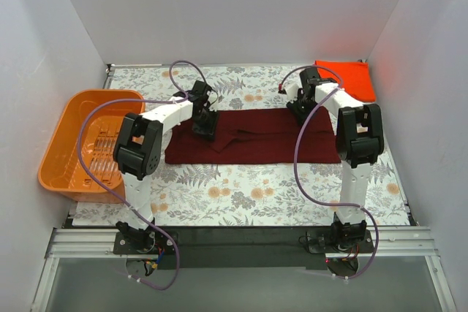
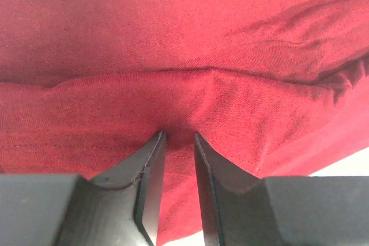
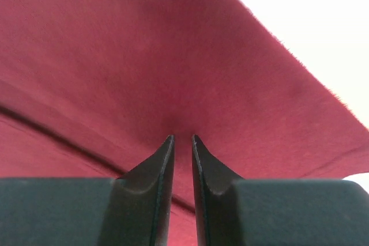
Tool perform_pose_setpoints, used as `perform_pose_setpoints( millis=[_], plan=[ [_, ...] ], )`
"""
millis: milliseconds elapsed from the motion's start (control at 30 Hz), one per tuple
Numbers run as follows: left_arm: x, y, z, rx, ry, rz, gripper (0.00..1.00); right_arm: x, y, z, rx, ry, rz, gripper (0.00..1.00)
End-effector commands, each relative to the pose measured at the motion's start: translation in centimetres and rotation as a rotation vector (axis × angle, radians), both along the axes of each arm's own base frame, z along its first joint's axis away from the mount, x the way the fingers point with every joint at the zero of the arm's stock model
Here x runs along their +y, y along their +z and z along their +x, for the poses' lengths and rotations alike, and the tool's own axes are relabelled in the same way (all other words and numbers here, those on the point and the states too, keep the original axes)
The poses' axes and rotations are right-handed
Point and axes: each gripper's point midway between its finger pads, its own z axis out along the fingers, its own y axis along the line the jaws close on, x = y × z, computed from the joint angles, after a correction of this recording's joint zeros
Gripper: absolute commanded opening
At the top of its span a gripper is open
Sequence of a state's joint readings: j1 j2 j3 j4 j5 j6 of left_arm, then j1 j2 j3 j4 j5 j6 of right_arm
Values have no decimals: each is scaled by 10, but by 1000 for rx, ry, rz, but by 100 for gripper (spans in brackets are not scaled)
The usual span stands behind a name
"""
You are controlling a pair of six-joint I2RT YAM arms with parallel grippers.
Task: Fold and stack the t-shirts
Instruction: Fold the tshirt
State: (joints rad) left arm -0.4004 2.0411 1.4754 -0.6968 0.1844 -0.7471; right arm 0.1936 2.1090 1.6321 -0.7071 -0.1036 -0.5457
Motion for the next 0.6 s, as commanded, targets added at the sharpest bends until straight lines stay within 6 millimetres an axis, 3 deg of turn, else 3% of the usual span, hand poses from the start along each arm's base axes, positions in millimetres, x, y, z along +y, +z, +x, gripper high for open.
perform_pose_setpoints(
  millis=[0,33,100,167,200,233,267,300,333,433,467,500,567],
  plan=[
    [17,-9,16,-41,0,86,25,-16,-15,-14,29,62,-98,23],
    [21,-17,18,-25,4,93,25,-21,-20,-20,41,72,-116,22],
    [31,-13,40,-44,28,79,25,-24,-24,-32,64,88,-122,21],
    [40,-26,54,-19,25,73,24,-24,-31,-56,109,114,-119,20],
    [36,-13,77,-65,24,46,23,-23,-32,-65,119,123,-115,19],
    [36,-12,85,-71,10,34,23,-22,-40,-88,166,144,-116,19],
    [29,-16,90,-63,-8,-9,23,-16,-33,-96,158,160,-95,19],
    [21,2,109,-121,-24,-41,23,-7,-30,-108,171,187,-76,19],
    [15,8,115,-139,-35,-64,23,2,-32,-127,211,203,-24,19],
    [-7,47,136,-227,-62,-164,22,36,-6,-164,285,236,131,19],
    [-9,54,138,-239,-64,-185,23,42,1,-167,286,233,160,19],
    [-17,75,137,-269,-82,-228,23,46,11,-167,275,224,186,19],
    [-21,81,129,-280,-82,-245,24,48,22,-161,257,215,199,19]
  ],
)
